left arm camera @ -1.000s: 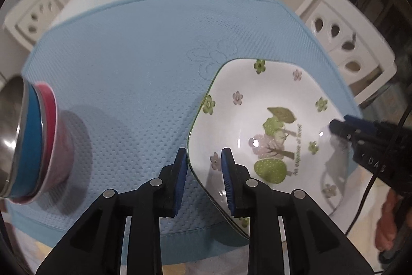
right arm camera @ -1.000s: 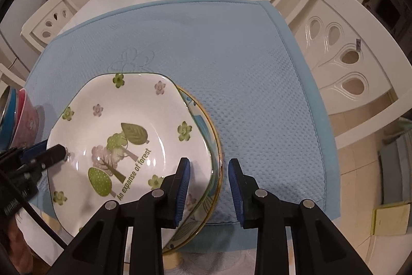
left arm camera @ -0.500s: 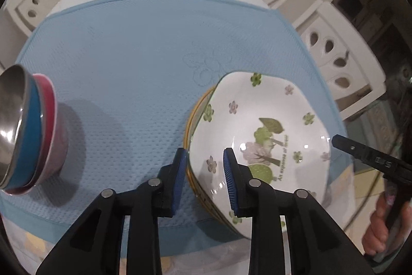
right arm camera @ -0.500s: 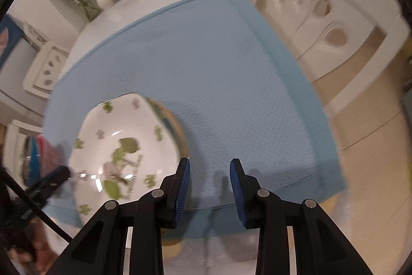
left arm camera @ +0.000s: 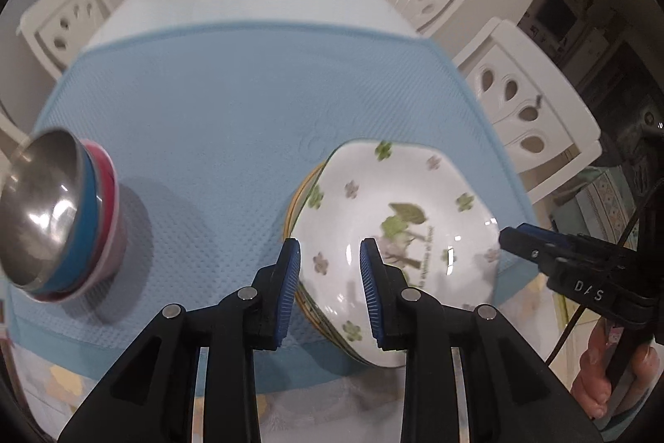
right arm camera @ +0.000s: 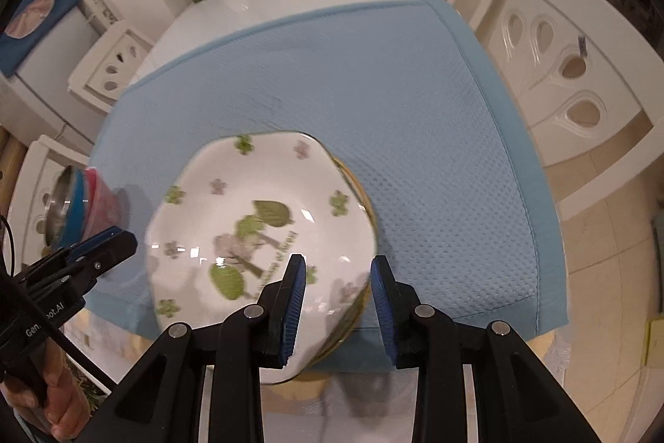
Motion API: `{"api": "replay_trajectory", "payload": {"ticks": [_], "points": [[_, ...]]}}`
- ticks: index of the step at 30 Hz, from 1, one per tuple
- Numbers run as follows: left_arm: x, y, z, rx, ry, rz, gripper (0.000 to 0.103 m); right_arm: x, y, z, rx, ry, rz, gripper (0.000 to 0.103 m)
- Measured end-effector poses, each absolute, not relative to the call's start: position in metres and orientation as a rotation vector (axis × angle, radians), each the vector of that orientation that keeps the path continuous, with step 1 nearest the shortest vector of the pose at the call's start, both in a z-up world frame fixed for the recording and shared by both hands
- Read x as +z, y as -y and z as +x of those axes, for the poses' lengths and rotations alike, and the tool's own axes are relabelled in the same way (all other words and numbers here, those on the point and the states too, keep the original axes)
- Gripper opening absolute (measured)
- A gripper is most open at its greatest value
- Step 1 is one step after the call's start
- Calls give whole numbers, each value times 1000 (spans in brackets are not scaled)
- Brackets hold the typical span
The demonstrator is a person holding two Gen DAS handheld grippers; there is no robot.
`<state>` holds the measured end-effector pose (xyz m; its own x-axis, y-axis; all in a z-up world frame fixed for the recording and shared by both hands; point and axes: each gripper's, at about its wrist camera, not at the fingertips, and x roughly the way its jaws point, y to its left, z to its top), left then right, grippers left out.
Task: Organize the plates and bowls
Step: 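Open both tools and withdraw from the plate stack, then move both tools to the bowl stack and grasp its rim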
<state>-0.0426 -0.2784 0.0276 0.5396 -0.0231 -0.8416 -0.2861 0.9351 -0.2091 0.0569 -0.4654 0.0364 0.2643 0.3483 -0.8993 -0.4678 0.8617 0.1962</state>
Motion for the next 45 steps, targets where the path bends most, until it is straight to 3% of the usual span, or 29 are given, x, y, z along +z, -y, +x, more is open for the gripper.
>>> {"api": "replay_trajectory", "payload": {"ticks": [1, 3, 4, 13, 15, 17, 18, 29, 33, 37, 39, 45], "points": [[34, 280, -45, 163, -982, -336, 26, 41, 465, 54, 555, -1174, -110, 32], [45, 280, -49, 180, -956, -327, 28, 46, 462, 46, 553, -1182, -51, 55], [52, 281, -52, 199, -942, -321, 28, 47, 462, 41, 557, -1189, -3, 58], [96, 278, -66, 306, -880, -320, 36, 67, 449, 9, 610, -1185, 63, 59], [104, 277, -70, 313, -857, -334, 43, 76, 442, 5, 645, -1170, 59, 59], [113, 277, -73, 340, -824, -346, 65, 85, 439, 2, 676, -1146, 22, 59], [117, 277, -74, 353, -807, -350, 67, 89, 437, 1, 689, -1135, 5, 59], [141, 264, -109, 536, -749, -343, 68, 139, 420, -18, 832, -901, -222, 59], [157, 218, -148, 628, -701, -384, 69, 161, 404, -27, 841, -764, -316, 79], [167, 168, -189, 693, -633, -445, 90, 177, 379, -31, 918, -745, -286, 84], [164, 145, -200, 723, -624, -467, 90, 177, 358, -30, 980, -789, -236, 96], [120, 73, -200, 598, -740, -631, 90, 141, 288, -25, 1009, -991, -123, 97]]}}
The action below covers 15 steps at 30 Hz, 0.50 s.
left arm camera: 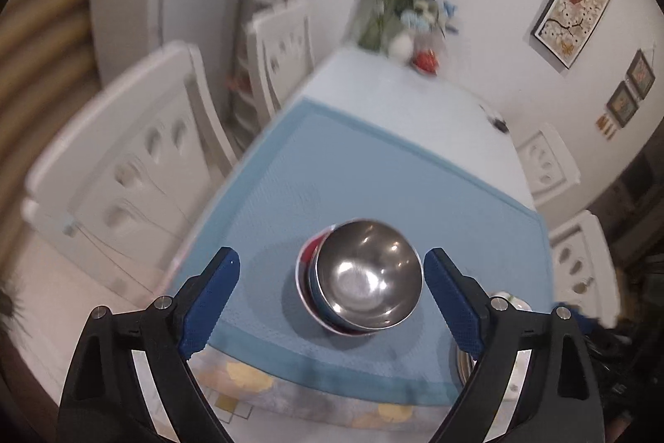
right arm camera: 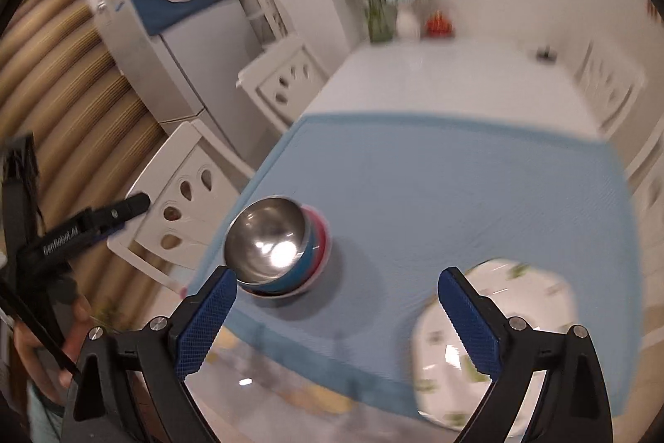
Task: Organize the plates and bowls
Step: 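Move both tools to the bowl stack and grasp its rim, then lift the bowl stack and lower it onto the plate stack with both tools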
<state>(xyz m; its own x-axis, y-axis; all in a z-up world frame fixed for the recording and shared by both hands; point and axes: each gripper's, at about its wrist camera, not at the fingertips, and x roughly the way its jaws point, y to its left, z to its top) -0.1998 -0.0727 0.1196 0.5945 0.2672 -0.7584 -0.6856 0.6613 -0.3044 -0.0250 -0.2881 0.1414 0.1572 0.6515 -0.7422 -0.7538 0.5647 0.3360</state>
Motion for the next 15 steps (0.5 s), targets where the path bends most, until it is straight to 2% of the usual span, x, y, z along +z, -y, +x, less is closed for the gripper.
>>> {"api": "replay_trajectory", "payload": {"ticks": [5, 15], "points": [[67, 34, -184, 467, -848, -725, 90, 91, 236, -11, 960, -1185, -35, 97], [-13, 5, -152, 306, -1001, -832, 90, 13, 183, 1, 854, -1378, -28, 97]]}}
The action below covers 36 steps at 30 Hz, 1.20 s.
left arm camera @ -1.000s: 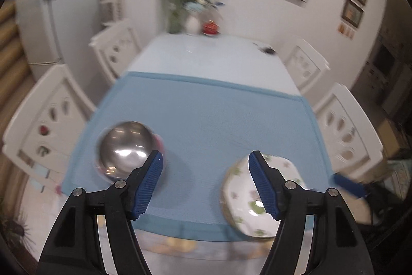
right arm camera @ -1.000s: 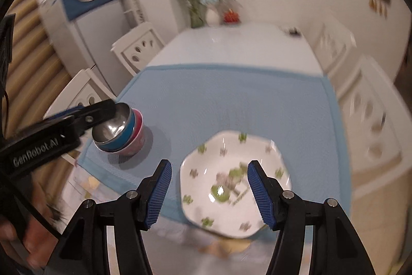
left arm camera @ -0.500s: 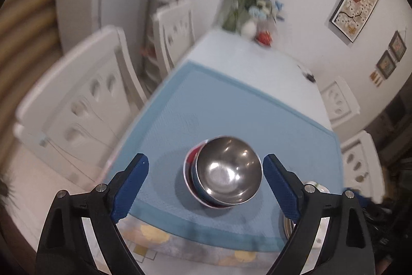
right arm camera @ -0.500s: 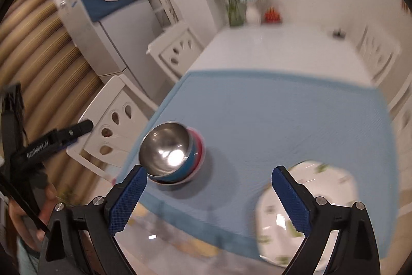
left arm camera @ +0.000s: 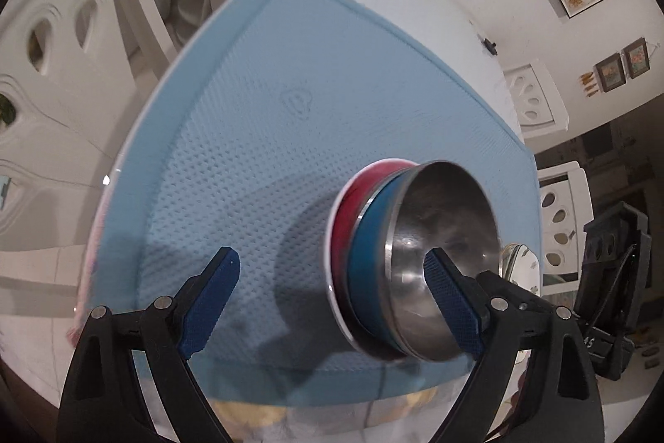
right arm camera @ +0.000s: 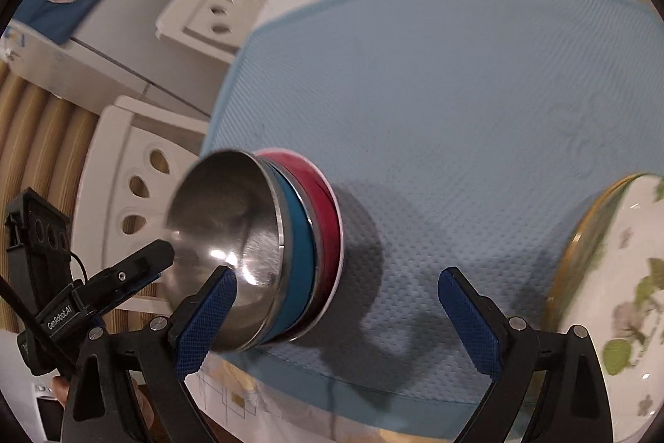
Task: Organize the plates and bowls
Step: 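Lift the bowl stack and lower it onto the plate stack with both tools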
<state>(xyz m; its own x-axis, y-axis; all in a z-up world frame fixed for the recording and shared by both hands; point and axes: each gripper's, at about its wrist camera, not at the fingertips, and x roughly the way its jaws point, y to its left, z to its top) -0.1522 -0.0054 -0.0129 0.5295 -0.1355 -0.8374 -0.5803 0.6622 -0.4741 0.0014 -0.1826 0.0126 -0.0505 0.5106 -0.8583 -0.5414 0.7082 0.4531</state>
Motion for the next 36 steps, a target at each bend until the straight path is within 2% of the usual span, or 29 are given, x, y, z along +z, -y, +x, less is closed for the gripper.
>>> {"api": "replay_trajectory", "payload": {"ticks": [13, 15, 17, 19, 20, 22, 23, 36], "points": [[-37, -3, -140, 259, -1019, -855, 88, -16, 161, 2, 832, -1396, -81, 96], [-39, -4, -139, 259, -1014, -847, 86, -19, 158, 0, 827, -1393, -95, 88], [-40, -4, -137, 254, -1011, -835, 69, -23, 154, -1, 817, -1402, -116, 76], [-43, -3, -133, 230, -1027, -833, 58, -25, 152, 0, 835, -1407, -82, 69], [-44, -1, -133, 210, -1023, -842, 47, -24, 153, 0, 842, -1408, -60, 62], [-43, 4, -129, 184, -1013, -842, 35, -24, 151, -2, 856, -1408, -33, 53], [-40, 8, -127, 193, -1012, -814, 35, -22, 150, -4, 862, -1401, -30, 46], [-17, 27, -127, 223, -1011, -671, 35, -1, 149, -18, 822, -1285, -114, 44]]}}
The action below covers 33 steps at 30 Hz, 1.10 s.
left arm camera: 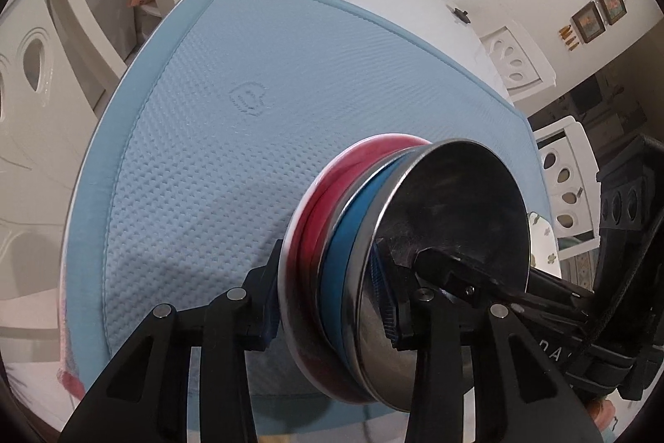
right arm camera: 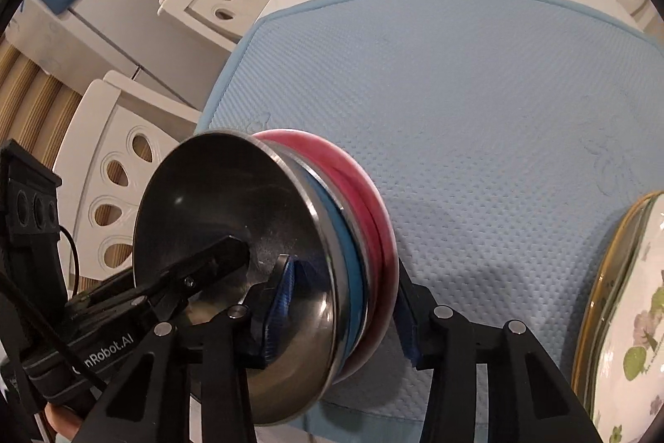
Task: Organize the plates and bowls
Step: 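Lift the bowl stack and lower it onto the plate stack with both tools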
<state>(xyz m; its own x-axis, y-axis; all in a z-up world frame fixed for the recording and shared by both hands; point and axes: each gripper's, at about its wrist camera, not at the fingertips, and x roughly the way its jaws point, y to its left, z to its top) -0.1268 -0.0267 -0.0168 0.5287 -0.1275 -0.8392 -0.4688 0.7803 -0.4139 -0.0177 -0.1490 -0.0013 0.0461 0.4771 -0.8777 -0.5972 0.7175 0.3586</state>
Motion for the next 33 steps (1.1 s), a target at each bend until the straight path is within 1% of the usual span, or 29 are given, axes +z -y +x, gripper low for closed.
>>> {"api": "replay_trajectory", "payload": {"ticks": [6, 14, 21, 33], "points": [[-5, 36, -126, 244, -1011, -657, 35, 7, 159, -11, 788, -1354, -62, 44], [31, 66, -118, 235, -985, -624, 34, 35, 184, -6, 754, -1380, 1, 44], [63, 105, -103, 187, -932, -615, 34, 77, 229, -2, 718, -1321, 4, 44], [102, 187, -56, 98, -879, -579, 34, 132, 321, 20, 628, -1238, 19, 44]]}}
